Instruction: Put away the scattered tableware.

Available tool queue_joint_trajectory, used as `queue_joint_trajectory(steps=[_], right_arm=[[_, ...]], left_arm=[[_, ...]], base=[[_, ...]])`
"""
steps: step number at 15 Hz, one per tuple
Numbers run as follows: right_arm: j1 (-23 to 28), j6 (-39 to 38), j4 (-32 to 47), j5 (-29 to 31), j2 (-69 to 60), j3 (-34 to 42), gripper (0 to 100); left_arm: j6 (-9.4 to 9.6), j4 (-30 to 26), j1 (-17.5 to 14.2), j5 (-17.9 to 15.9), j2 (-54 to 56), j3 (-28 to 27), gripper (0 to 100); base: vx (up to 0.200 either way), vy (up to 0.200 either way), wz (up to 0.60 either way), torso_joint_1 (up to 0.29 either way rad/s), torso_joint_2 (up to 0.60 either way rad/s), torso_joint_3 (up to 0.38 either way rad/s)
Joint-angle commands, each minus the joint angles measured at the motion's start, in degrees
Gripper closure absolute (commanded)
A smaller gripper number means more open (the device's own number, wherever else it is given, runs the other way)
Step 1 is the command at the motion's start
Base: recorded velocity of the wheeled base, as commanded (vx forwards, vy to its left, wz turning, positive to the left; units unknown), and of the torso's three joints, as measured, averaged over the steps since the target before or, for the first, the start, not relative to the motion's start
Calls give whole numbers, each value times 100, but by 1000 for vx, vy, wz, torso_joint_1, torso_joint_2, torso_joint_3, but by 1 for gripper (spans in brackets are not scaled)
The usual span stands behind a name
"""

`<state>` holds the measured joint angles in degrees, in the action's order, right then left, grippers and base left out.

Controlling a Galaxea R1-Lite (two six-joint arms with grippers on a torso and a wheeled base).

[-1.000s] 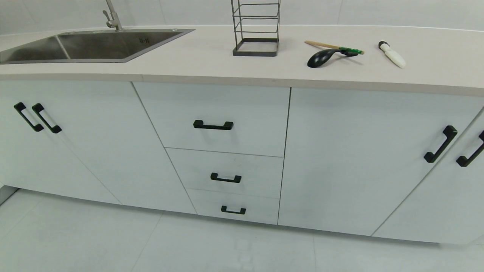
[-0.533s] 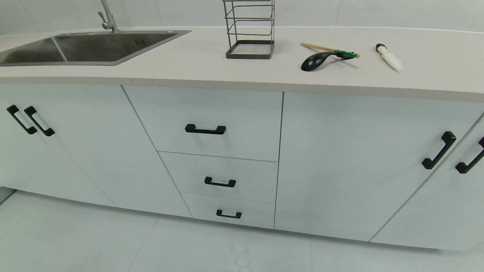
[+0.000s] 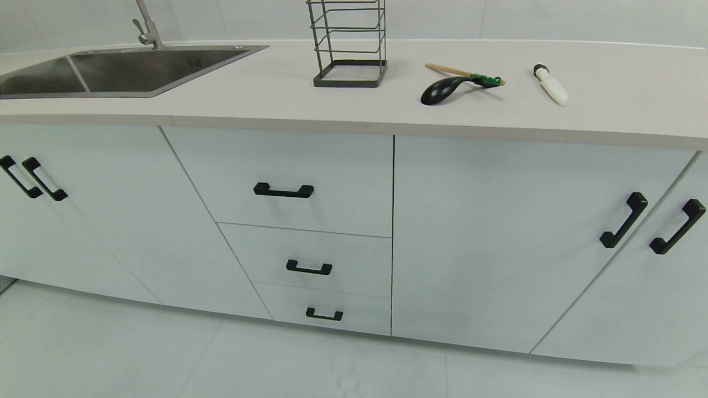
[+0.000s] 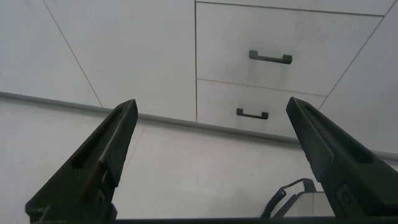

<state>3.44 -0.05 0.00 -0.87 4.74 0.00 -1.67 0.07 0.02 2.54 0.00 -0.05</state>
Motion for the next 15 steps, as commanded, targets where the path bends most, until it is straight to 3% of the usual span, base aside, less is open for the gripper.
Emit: queue_joint_trajectory(steps=[1,3,5,11,12,13,14,15], right_arm=[[-1,-13,0,-1,9,0,100],[-1,-4,0,-1,9,0,100],[-1,5,0,-10,9,0,100],[-1,-4,0,-1,9,0,100],[-1,5,0,-1,9,0,100],[-1,5,0,-1,9,0,100],[-1,5,0,-1,9,0,100],[-1,5,0,-10,9,0,100]], left_arm=[[0,1,-2,1,0,5,0],[-18,1,-2,1,0,5,0],[-105,1,-2,10,0,5,0],[-79,1,-2,1,0,5,0],[141,151,-2,-245,0,-197,0],[765,186,24,-930,-457,-1050,0],[1222,142,-20,-1212,-1204,-1762,0],[1767,116,24,-1247,-1951,-2307,0]], base=[[200,0,0,2,2,2],[200,0,0,-5,-2,5],[0,0,0,0,0,0],[0,0,0,0,0,0],[0,0,0,0,0,0],[0,0,0,0,0,0],[0,0,0,0,0,0],[0,0,0,0,0,0]])
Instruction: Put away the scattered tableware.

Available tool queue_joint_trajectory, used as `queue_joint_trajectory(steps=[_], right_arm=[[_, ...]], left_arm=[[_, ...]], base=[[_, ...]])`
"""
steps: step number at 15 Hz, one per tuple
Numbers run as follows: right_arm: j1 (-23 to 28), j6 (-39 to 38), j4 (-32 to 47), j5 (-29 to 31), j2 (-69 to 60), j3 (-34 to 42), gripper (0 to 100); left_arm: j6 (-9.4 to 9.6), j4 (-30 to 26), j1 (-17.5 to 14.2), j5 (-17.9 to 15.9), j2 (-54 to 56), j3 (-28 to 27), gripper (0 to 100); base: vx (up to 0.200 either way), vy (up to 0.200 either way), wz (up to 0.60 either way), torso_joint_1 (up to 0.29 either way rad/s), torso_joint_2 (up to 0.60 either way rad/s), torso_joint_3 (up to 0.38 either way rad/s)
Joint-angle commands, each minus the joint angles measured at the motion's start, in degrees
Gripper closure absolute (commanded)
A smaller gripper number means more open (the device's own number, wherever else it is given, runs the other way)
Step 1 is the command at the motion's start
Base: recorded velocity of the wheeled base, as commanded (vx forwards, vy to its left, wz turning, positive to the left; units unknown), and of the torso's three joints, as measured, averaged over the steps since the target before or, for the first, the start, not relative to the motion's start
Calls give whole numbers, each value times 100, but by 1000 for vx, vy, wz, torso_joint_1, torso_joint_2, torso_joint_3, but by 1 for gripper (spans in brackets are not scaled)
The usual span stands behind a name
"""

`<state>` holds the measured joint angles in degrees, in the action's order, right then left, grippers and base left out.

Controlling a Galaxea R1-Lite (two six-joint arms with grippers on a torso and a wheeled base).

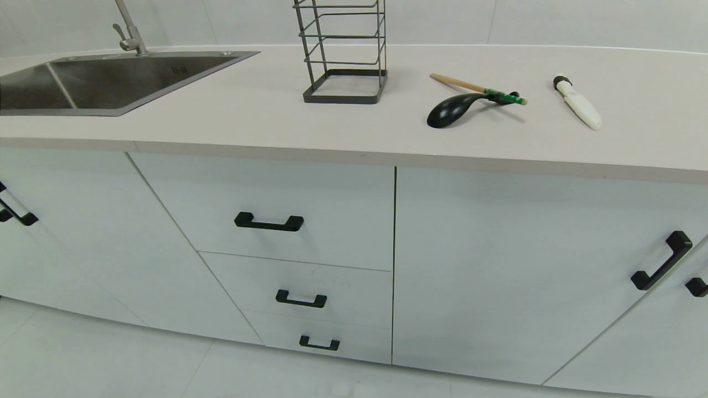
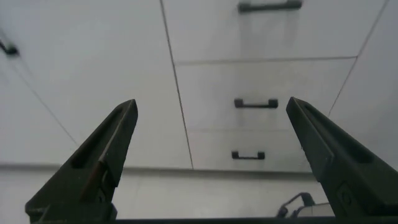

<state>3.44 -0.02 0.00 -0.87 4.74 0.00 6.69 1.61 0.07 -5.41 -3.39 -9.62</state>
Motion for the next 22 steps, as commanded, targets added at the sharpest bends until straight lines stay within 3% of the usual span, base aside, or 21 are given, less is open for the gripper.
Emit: queue_joint_trajectory(steps=[1,3,5,6,8,12,14,15,16,19,22], right_arm=[[-1,-6,0,-1,9,0,100],[-1,2,0,-10,9,0,100],[-1,2,0,-1,9,0,100],[-1,2,0,-1,9,0,100],[-1,-6,0,-1,9,0,100],[-1,-6,0,-1,9,0,100],[-1,-6,0,-10,9,0,100],[-1,-6,0,-1,9,0,100],[-1,2,0,-1,9,0,100],[-1,2,0,-1,9,0,100],[-1,2,0,-10,9,0,100]], left_arm=[[1765,-29,72,-540,-2271,-1605,0],[3382,-99,98,-1023,-3300,-1833,0],[4297,-310,168,-1217,-3924,-1833,0],[4569,-521,283,-1243,-4091,-1807,0],[4806,-855,625,-1181,-4231,-1728,0],[4850,-934,722,-1155,-4539,-1429,0],[5123,-934,792,-1094,-5031,-1473,0],[5439,-926,942,-953,-5418,-1569,0],[5615,-926,1223,-795,-5770,-1754,0],[5668,-908,1979,-645,-6692,-2097,0],[5676,-838,2005,-540,-6938,-1807,0]], base=[[0,0,0,0,0,0],[0,0,0,0,0,0],[0,0,0,0,0,0],[0,0,0,0,0,0],[0,0,0,0,0,0],[0,0,0,0,0,0],[0,0,0,0,0,0],[0,0,0,0,0,0],[0,0,0,0,0,0],[0,0,0,0,0,0],[0,0,0,0,0,0]])
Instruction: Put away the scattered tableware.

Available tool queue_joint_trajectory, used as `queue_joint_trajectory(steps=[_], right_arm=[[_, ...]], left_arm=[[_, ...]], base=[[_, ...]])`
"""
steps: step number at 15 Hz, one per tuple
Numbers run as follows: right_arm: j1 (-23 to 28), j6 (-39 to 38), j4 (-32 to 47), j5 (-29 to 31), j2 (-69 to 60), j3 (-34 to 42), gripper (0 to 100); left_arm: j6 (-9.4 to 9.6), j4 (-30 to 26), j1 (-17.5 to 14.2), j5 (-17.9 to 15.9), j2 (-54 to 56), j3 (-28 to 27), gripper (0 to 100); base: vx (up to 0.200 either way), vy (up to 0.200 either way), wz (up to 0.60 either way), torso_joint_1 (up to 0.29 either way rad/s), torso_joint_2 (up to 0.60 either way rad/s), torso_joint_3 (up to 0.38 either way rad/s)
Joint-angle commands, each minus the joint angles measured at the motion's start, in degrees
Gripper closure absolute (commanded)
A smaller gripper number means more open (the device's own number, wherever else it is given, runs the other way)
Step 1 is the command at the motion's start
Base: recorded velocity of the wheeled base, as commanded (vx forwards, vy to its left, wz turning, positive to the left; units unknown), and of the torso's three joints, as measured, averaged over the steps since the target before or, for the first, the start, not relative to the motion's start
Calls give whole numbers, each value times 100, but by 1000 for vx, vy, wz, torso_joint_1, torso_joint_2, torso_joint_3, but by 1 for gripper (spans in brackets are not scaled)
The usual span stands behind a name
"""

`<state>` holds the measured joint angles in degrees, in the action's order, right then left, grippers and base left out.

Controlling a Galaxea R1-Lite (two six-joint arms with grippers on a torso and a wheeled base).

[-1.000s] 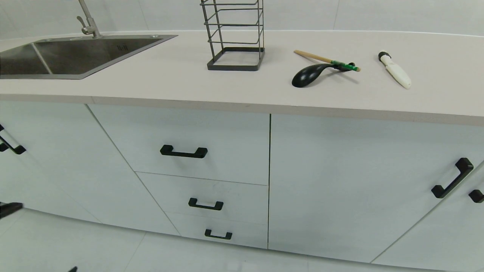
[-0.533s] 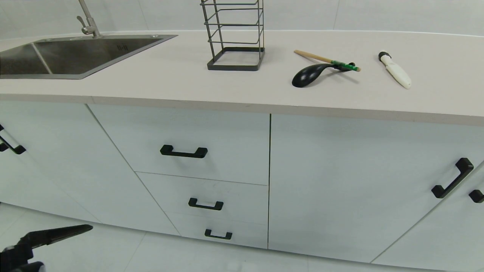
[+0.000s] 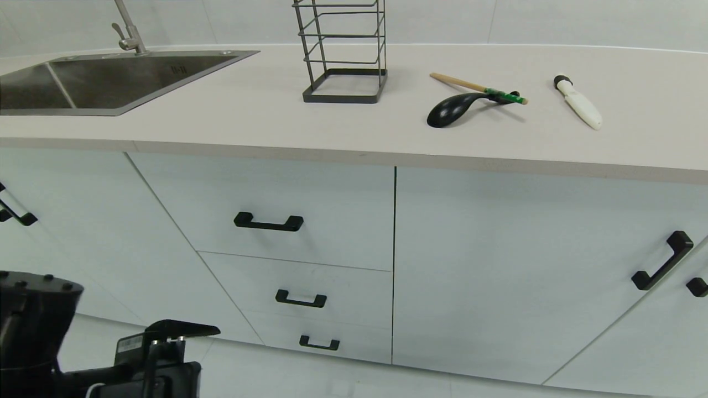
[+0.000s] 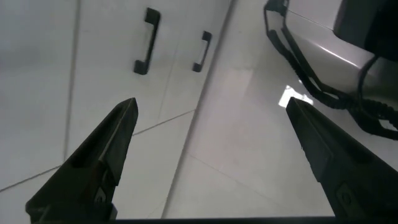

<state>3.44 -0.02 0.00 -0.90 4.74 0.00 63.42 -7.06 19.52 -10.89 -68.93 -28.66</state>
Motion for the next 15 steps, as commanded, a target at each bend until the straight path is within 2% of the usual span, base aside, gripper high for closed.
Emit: queue_joint_trajectory(steps=[1,5,10,12,15], right_arm=[[-1,2,0,-6,9,0,100],[-1,2,0,-6,9,0,100],[-1,-6,0,2,9,0,100],[-1,-6,0,2,9,0,100],[-1,-6,0,2,9,0,100]], left_arm=[[4,73,61,25,-455,115,0],[4,565,105,227,-1387,80,0],[-13,1374,105,254,-2257,62,0],[-22,1655,105,429,-2758,18,0],[-22,2332,246,570,-3663,-395,0]], base=[[0,0,0,0,0,0],[0,0,0,0,0,0],[0,0,0,0,0,0],[0,0,0,0,0,0],[0,0,0,0,0,0]])
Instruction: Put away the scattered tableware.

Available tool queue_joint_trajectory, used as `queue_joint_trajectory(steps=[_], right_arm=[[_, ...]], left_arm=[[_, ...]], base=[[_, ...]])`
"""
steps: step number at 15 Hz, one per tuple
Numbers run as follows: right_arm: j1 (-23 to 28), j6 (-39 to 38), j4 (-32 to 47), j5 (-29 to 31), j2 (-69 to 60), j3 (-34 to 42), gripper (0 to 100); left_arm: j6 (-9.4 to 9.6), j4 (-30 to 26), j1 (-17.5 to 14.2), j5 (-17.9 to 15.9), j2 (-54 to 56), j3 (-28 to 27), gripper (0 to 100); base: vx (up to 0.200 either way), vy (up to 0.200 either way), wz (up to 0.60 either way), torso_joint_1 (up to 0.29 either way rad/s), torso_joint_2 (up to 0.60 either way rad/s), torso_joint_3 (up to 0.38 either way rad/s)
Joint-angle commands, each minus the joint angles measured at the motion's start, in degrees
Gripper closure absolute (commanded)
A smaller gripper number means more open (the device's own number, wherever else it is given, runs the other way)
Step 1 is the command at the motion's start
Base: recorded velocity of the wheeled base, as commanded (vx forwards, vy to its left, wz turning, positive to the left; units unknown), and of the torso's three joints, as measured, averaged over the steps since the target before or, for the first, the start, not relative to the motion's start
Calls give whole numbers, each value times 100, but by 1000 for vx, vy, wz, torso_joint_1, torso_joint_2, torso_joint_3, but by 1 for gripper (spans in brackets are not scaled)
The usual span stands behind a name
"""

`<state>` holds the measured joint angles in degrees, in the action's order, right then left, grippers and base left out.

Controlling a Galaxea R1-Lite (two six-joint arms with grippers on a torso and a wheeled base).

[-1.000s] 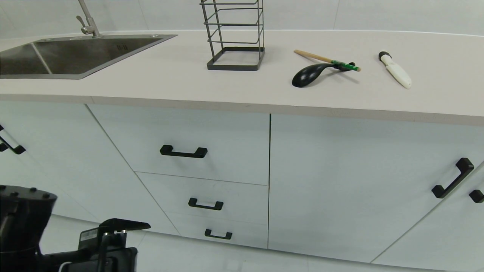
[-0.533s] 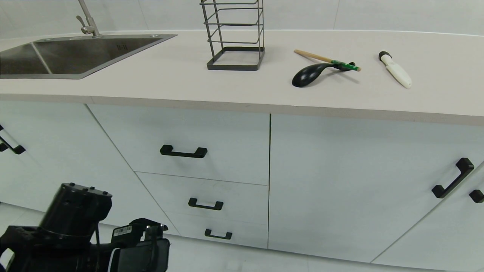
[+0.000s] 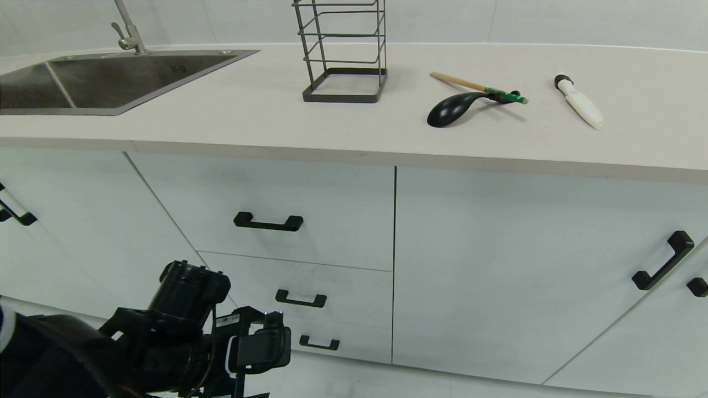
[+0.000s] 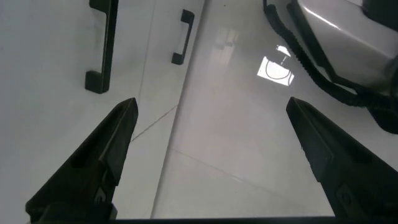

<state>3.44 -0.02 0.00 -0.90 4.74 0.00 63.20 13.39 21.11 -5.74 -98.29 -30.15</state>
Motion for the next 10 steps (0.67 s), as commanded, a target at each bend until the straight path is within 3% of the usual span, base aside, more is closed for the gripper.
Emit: queue_joint_trajectory(steps=[1,5,10], right_arm=[[-1,2,0,-6,9,0,100],[-1,-6,0,-6,9,0,100],[-1,2,0,-6,9,0,100]], left_arm=[[-9,525,130,135,-911,-290,0],[-18,1149,147,328,-1438,-422,0],[-18,1412,147,442,-1816,-659,0]], base=[[0,0,0,0,0,0],[0,0,0,0,0,0],[0,0,0,0,0,0]])
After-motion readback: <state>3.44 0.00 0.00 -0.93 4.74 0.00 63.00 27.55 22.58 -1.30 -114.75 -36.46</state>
